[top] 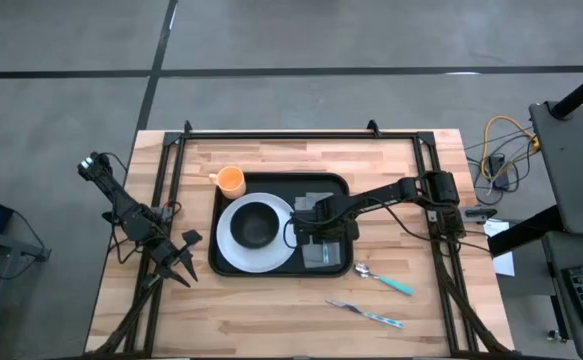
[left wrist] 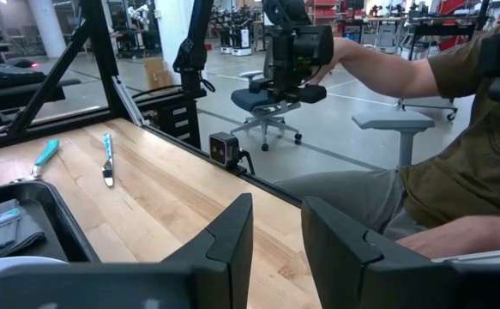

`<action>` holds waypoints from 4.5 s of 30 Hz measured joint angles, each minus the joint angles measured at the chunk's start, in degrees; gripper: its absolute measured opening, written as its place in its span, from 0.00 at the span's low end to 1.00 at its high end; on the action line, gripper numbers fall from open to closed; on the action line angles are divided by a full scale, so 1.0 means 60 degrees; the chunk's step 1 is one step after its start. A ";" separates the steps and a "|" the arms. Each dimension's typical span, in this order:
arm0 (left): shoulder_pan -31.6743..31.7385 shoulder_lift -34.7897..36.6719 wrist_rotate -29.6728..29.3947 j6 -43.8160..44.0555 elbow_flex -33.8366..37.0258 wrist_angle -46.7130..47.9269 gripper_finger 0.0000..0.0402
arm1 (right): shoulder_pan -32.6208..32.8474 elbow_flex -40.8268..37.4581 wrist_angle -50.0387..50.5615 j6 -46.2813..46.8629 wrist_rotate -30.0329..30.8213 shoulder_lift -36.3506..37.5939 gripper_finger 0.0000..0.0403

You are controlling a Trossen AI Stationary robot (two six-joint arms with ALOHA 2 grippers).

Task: Set up tray
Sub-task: Put the spoon on top of the napkin on the left of the fork

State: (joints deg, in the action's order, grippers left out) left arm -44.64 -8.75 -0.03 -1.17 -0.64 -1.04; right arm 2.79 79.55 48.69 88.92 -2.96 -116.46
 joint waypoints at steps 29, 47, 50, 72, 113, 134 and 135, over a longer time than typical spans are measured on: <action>0.0000 0.0000 0.0000 0.0000 0.0000 0.0000 0.21 | 0.0015 0.0047 0.0532 0.0304 0.0033 0.0007 0.27; -0.0004 -0.0004 0.0003 0.0000 0.0000 -0.0001 0.21 | -0.0011 0.0452 0.0934 -0.0413 0.0029 0.0304 0.30; -0.0004 -0.0004 0.0004 0.0000 0.0000 -0.0004 0.21 | -0.0008 0.0455 0.1020 -0.0620 0.0029 0.0526 0.30; -0.0004 -0.0004 0.0004 0.0000 0.0000 -0.0004 0.21 | 0.1324 0.0463 0.1104 -0.4073 -0.0117 0.1318 0.22; -0.0003 0.0000 0.0004 0.0000 0.0000 -0.0004 0.21 | 0.4455 -0.5214 -0.0184 -0.2386 0.0156 0.6080 0.30; 0.0000 0.0002 0.0002 0.0000 0.0000 -0.0001 0.21 | 0.5237 -0.5322 -0.0610 -0.3634 -0.0341 0.4492 0.43; -0.0004 0.0004 0.0003 0.0000 0.0000 -0.0001 0.21 | 0.5294 -0.5322 -0.0628 -0.3611 -0.0338 0.4421 0.43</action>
State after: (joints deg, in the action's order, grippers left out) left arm -44.66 -8.73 -0.02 -1.17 -0.64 -1.05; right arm 34.55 47.62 44.92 67.25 -4.99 -89.94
